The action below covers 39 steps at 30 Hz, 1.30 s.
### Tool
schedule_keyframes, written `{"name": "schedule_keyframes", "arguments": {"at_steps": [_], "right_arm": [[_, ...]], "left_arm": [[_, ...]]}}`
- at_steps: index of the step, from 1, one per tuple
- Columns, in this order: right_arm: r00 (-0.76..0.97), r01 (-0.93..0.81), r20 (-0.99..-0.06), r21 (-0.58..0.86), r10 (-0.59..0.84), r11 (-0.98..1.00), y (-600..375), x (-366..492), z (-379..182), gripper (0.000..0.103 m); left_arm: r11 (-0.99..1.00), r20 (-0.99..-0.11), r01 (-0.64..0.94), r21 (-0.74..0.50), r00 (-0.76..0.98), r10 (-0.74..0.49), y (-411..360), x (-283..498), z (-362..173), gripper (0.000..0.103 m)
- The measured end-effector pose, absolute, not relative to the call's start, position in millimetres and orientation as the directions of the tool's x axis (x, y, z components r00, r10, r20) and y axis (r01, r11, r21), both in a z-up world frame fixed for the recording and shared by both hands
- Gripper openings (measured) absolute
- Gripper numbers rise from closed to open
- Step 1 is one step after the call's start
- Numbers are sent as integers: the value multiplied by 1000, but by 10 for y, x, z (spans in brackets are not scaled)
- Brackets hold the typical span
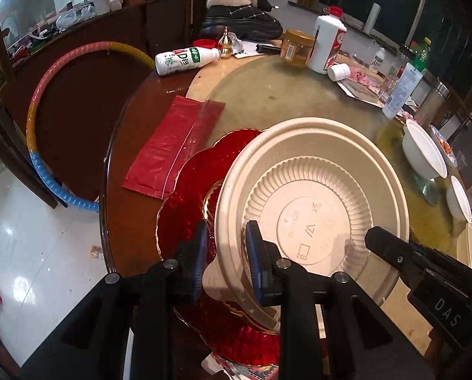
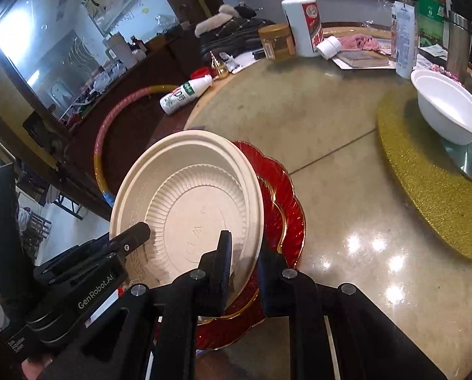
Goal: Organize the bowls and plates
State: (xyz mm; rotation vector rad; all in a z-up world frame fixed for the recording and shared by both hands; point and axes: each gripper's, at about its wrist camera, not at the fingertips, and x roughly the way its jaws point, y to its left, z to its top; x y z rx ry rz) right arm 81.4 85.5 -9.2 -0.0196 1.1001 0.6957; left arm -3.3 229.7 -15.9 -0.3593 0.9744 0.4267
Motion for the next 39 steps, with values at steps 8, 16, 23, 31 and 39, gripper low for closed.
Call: {"name": "schedule_keyframes", "arguments": {"at_steps": [8, 16, 23, 31, 39], "right_arm": [[240, -526, -834, 318, 496, 789, 900, 850, -192, 18], [245, -523, -844, 299, 477, 798, 896, 850, -193, 33], [293, -532, -820, 287, 491, 797, 773, 807, -33, 43], [345, -470, -721, 422, 601, 775, 195, 902, 188, 71], [384, -285, -688, 546, 616, 788, -717, 1250, 81, 83]], "left_arm": [[858, -859, -505, -97, 478, 185, 2324, -33, -218, 22], [849, -853, -516, -114, 489, 182, 2348, -52, -174, 22], [812, -791, -549, -198, 579, 198, 2413, -197, 97, 28], [867, -711, -463, -185, 672, 207, 1957, -74, 430, 83], [935, -767, -321, -148, 635, 97, 1311, 435, 401, 83]]}}
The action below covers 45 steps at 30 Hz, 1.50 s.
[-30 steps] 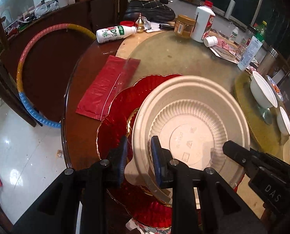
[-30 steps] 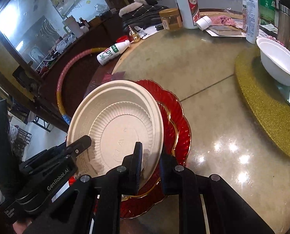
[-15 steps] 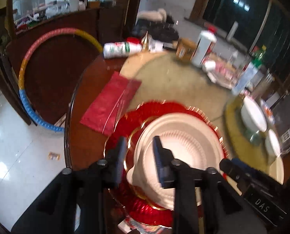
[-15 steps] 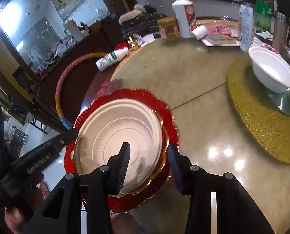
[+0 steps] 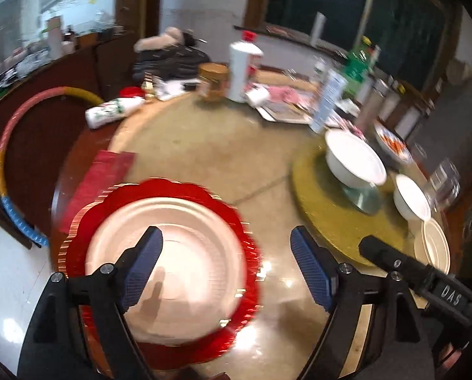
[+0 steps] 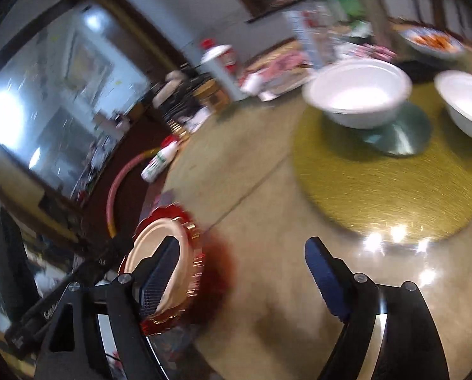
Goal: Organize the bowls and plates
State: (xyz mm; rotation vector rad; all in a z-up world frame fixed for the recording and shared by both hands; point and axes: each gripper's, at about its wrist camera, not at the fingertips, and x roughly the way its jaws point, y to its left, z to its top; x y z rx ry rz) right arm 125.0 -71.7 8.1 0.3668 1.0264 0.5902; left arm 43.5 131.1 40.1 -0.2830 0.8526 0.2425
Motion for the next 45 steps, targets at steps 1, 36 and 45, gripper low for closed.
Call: {"name": "schedule_keyframes", "arguments": {"at_steps": [1, 36, 45], "right_arm": [[386, -265, -685, 559, 618, 786, -805, 1290, 51, 83], [544, -82, -681, 539, 491, 838, -1719, 1589, -344, 83], [615, -82, -655, 501, 439, 862, -1745, 1553, -281, 83]], "left_arm": [[940, -780, -306, -149, 621, 78, 1226, 530, 380, 83], [973, -822, -223, -53, 564, 85, 270, 1248, -333, 83], [987, -749, -140, -75, 662, 37, 126, 1208, -334, 83]]}}
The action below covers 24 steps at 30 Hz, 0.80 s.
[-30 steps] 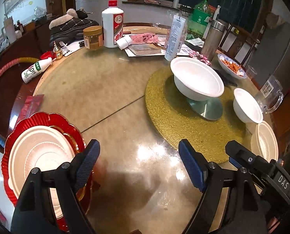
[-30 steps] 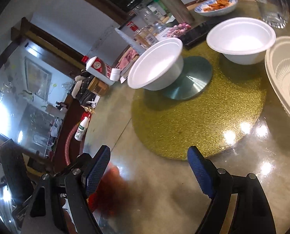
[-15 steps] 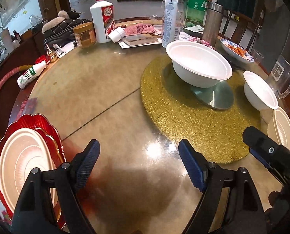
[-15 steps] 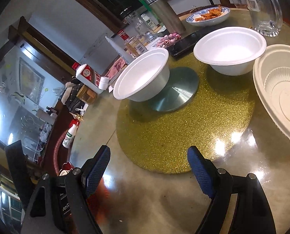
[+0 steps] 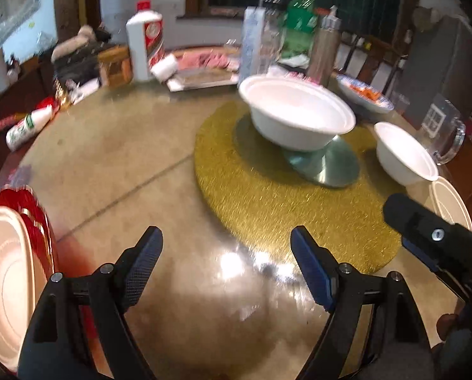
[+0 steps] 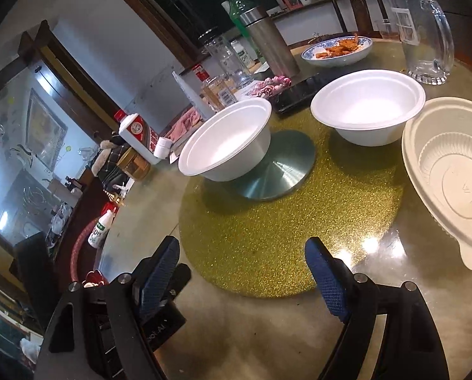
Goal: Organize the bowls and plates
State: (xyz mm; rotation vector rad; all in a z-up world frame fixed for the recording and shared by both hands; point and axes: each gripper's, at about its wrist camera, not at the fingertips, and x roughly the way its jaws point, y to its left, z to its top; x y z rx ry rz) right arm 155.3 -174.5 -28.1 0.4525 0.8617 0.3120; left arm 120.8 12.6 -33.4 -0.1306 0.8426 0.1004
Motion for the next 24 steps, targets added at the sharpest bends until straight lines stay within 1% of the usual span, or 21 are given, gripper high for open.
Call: {"name": "schedule_keyframes", "arguments": {"at_steps": [3, 7, 18, 24], "right_arm": [[619, -72, -656, 501, 433, 862, -1761, 1569, -308, 83], [626, -66, -655, 498, 424, 865, -1771, 1578, -332, 83], [664, -39, -628, 514, 406, 857, -1881, 1542, -373, 83], [688, -52, -618, 479, 379, 876, -1859, 1531, -367, 83]], "left_arm": [[988, -744, -115, -99, 668, 3, 126, 1206, -347, 83], [983, -759, -116, -140, 651, -31, 172, 1217, -377, 83], [941, -716, -198, -273, 696, -62, 451, 1120, -309, 83], [951, -702, -191, -242, 711, -36, 389, 1101, -308, 83]]}}
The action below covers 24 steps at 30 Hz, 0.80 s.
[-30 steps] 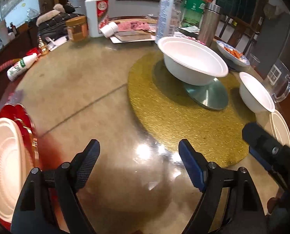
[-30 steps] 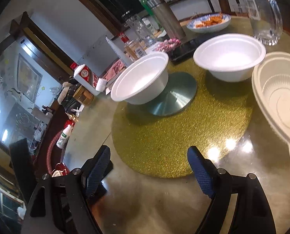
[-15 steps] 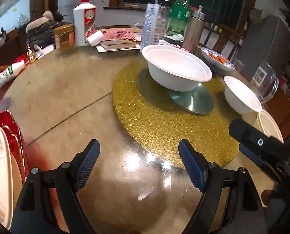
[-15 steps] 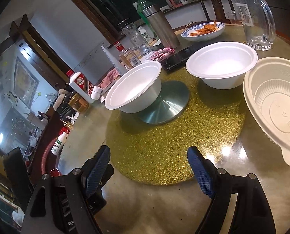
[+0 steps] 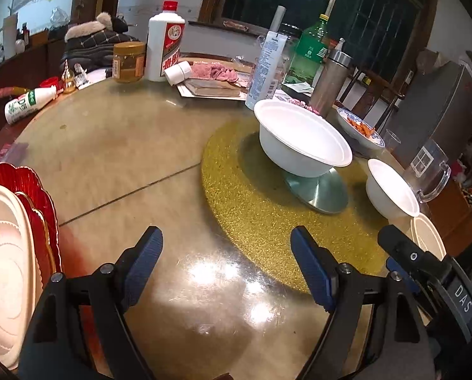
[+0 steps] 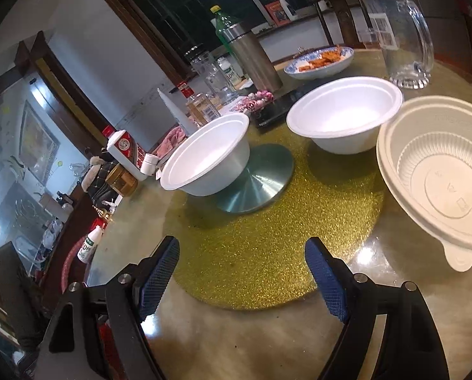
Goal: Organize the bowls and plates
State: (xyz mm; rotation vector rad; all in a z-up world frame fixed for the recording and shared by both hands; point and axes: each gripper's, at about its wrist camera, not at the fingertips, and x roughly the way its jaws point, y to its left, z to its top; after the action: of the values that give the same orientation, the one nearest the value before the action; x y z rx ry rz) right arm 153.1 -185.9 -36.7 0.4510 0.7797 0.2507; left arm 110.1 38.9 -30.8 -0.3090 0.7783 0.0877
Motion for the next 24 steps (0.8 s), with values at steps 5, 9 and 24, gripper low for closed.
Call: {"name": "schedule_keyframes", "arguments": {"at_steps": [5, 9, 24], "right_arm": [[694, -77, -610, 466, 383, 882, -1817, 1528, -334, 83], [709, -84, -585, 483, 393, 872, -1846, 1498, -267, 84], [621, -65, -636, 541, 458, 838, -1815, 1625, -288, 86]], "left_arm": [[961, -693, -171, -216, 720, -28, 330, 1096, -298, 83], [962, -690, -166, -217, 723, -31, 339, 1097, -287, 83], [955, -722, -198, -222, 691, -25, 353, 1177, -196, 83]]}}
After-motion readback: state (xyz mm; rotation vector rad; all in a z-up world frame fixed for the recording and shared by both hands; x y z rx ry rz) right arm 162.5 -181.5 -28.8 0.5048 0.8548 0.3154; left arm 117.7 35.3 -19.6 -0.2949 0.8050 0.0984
